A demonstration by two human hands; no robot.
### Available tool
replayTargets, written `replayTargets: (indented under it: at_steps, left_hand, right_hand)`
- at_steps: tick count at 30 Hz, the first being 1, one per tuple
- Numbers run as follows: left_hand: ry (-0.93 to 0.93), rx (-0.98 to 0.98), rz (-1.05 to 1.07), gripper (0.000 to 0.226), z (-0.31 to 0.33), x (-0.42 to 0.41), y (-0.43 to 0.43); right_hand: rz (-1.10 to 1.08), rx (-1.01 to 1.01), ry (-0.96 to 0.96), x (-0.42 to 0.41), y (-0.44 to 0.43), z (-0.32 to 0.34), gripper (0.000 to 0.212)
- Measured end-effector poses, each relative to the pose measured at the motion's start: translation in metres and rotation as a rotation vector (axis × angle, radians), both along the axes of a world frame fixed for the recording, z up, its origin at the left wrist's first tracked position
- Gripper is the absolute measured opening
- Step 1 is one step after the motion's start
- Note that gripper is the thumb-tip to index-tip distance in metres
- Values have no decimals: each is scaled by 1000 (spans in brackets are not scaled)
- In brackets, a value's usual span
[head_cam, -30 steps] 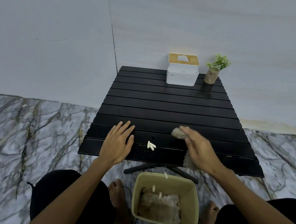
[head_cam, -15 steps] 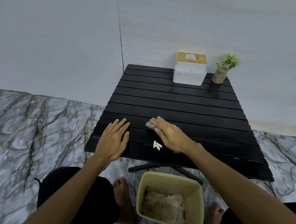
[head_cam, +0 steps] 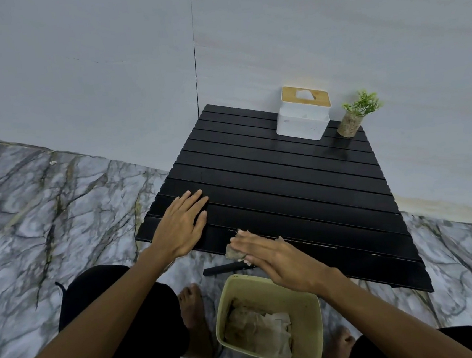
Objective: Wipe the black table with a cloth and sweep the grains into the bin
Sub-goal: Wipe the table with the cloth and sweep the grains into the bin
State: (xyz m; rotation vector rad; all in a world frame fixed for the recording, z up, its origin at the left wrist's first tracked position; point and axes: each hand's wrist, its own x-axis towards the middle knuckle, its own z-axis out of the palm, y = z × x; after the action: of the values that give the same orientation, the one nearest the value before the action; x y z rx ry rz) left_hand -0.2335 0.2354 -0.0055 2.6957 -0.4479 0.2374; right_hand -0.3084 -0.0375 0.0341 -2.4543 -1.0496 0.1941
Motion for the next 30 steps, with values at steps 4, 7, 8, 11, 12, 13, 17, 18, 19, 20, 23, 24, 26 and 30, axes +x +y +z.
replayTargets:
  at_steps: [4,7,8,11,12,13,17,18,19,20,23,24,26,30]
  left_hand:
    - [1,3,-1,57,1,-1,1]
    - [3,-8,-3,57,2,-1,0]
    - [6,-13,-3,57,2,0,1]
    - [1,-23,13,56,3,1,5]
    - [-2,-21,24,55,3,2,9]
    - [-6,-20,39,55,4,3,14]
    - [0,-34,120,58,7,11,33]
    - [-1,-30,136,60,8,13,37]
    - [0,-24,146,61,8,14,40]
    - [3,-18,151,63,8,15,43]
    - [10,-14,163,64,5,15,47]
    - [14,-21,167,64,4,15,48]
    - [14,-36,170,64,2,15,48]
    - [13,-67,163,67,1,15,48]
  right_hand:
    - [-29,149,24,-5,-12,-10,41]
    - [-203,364,7,-3,-26,-8,37]
    - [-308,409,-21,1,-33,-6,37]
    - [-699,447,-149,31,-59,-5,36]
    - [-823,419,-180,45,-67,-9,35]
    - [-931,374,-189,59,-73,-14,35]
    - [-1148,177,-141,105,-53,-37,42]
    - [-1140,165,-150,114,-39,-39,42]
    - [-1117,159,-160,123,-23,-38,40]
    - [-1085,156,-169,133,-7,-38,37]
    - [-1007,151,-127,162,46,-32,40]
    - [-972,144,-105,170,64,-31,44]
    - [-874,127,-93,181,100,-27,49]
    - [-607,121,-57,189,149,-24,49]
